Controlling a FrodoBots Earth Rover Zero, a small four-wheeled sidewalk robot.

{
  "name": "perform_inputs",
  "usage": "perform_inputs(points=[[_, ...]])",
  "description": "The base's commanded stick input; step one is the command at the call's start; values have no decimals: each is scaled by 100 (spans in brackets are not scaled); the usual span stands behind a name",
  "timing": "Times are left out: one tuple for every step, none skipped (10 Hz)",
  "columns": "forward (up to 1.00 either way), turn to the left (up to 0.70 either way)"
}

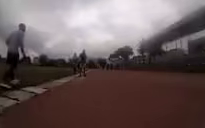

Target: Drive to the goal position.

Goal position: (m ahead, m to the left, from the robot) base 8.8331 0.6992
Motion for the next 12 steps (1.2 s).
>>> perform_inputs(points=[[70, 0], [70, 0], [70, 0], [70, 0], [70, 0], [70, 0], [70, 0], [70, 0], [70, 0], [70, 0], [70, 0], [70, 0]])
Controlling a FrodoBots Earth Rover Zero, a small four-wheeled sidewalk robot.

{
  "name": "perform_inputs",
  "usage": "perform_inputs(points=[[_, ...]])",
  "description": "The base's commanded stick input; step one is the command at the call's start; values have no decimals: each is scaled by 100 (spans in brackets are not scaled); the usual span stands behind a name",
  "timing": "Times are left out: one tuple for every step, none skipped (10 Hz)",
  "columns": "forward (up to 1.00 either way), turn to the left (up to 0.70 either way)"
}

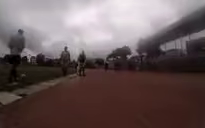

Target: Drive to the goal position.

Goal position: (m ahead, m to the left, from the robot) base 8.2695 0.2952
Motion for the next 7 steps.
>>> perform_inputs(points=[[70, 0], [70, 0], [70, 0], [70, 0], [70, 0], [70, 0], [70, 4]])
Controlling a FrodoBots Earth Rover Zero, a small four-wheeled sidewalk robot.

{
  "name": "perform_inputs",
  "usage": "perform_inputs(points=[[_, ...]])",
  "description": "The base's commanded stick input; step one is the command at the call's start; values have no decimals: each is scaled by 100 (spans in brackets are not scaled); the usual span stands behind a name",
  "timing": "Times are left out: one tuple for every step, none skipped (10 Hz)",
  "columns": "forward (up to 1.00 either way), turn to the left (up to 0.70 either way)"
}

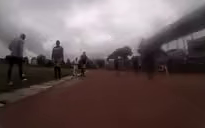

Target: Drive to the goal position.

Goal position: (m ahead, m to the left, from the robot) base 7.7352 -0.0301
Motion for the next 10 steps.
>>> perform_inputs(points=[[70, 9], [70, 6], [70, 0], [70, 0], [70, 0], [70, 0], [70, 0], [70, 0], [70, 0], [70, 0]])
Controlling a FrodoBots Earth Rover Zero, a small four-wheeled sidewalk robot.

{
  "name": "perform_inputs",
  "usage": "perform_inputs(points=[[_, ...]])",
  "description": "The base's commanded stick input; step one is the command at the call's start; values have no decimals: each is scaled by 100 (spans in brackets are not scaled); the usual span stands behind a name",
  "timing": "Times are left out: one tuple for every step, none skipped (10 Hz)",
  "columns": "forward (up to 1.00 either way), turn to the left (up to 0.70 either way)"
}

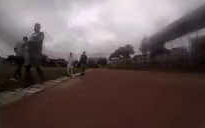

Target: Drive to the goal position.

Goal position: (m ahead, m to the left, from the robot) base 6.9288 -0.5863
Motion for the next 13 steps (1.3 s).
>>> perform_inputs(points=[[70, 0], [70, 1], [70, 4], [70, 0], [70, 0], [70, 0], [70, 0], [70, 0], [70, 0], [70, 0], [70, 0], [70, 0], [70, 0]])
